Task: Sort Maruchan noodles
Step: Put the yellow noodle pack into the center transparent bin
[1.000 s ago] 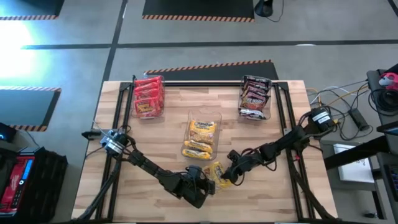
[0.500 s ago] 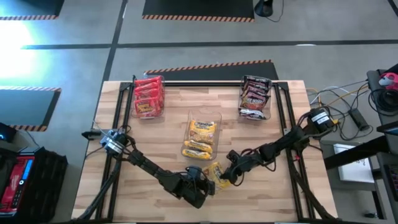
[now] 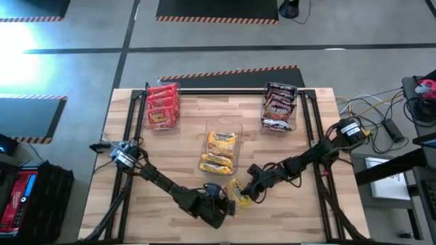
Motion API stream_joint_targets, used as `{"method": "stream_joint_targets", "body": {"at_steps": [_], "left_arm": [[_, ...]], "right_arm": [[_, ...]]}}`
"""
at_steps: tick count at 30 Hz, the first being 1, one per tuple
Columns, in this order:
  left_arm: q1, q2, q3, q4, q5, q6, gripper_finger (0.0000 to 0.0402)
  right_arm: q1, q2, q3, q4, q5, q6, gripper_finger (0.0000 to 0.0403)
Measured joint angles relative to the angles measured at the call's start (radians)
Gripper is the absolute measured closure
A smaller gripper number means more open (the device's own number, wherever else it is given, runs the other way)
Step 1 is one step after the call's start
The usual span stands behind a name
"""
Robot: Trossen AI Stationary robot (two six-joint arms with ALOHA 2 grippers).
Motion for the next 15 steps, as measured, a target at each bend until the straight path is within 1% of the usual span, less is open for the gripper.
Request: {"method": "stream_joint_targets", "body": {"at_steps": [3, 7, 15], "left_arm": [[-0.001, -0.005, -0.001, 0.004, -0.015, 0.025, 0.0249], [-0.002, -0.019, -0.003, 0.008, -0.032, 0.076, 0.0249], [-0.002, -0.027, -0.003, 0.016, -0.071, 0.117, 0.0249]], "right_arm": [[-0.001, -0.002, 0.000, 0.000, -0.011, 0.005, 0.0289], [-0.001, -0.009, 0.000, 0.000, -0.024, 0.008, 0.0291], [-0.001, -0.053, 0.000, -0.051, -0.033, 0.006, 0.0294]]}}
